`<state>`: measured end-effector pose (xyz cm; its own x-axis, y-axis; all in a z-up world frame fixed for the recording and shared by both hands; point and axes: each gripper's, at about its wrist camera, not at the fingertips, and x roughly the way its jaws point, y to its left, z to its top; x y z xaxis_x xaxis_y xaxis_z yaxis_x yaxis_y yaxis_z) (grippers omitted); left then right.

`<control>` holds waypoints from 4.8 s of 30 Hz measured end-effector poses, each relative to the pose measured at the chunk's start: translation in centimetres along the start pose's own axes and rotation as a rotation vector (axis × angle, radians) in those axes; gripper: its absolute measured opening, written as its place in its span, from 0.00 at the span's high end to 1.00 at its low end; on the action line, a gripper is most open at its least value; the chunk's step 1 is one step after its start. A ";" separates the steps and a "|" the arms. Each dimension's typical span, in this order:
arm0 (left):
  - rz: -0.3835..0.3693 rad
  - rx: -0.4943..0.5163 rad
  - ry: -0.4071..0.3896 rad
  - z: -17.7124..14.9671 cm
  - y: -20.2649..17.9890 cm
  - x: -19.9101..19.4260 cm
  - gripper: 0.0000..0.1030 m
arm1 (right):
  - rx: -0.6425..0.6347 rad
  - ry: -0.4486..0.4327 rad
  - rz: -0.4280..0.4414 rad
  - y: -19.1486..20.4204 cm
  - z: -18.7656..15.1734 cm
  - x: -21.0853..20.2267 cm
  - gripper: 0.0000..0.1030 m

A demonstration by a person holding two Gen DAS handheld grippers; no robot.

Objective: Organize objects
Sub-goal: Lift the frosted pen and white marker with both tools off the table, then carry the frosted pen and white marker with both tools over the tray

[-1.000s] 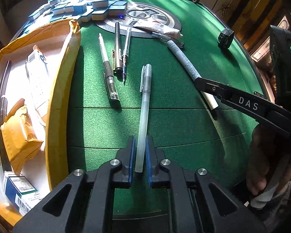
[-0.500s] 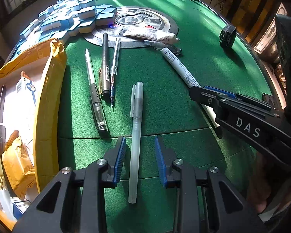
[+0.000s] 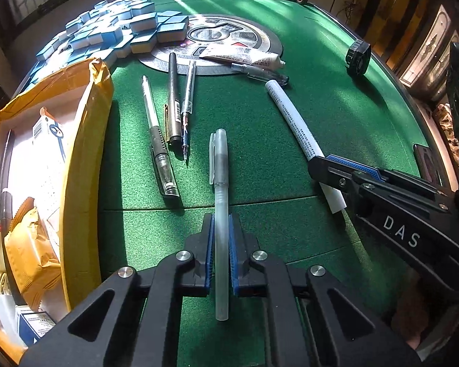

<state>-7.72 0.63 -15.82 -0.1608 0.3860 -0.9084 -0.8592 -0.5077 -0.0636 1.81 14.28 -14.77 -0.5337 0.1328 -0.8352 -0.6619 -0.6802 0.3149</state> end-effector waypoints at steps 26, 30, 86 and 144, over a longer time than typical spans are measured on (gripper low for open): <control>-0.044 -0.076 0.023 -1.0 0.7 -0.5 0.94 | -0.002 -0.008 -0.002 0.7 -0.8 -0.2 0.88; -0.060 -0.081 0.024 -1.2 0.9 -0.7 0.94 | -0.006 -0.002 0.001 1.1 -1.0 -0.2 0.88; -0.231 -0.225 -0.026 -1.9 5.5 -6.8 0.93 | -0.152 0.055 -0.001 6.1 -2.9 0.8 0.87; -0.174 -0.437 -0.117 -0.1 17.8 -7.7 0.93 | -0.186 -0.036 0.231 16.9 0.8 -0.1 0.88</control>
<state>-21.68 -11.45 -9.97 -0.1078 0.5655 -0.8177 -0.5978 -0.6940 -0.4012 -9.75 3.32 -9.03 -0.6793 -0.0174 -0.7337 -0.4153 -0.8151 0.4039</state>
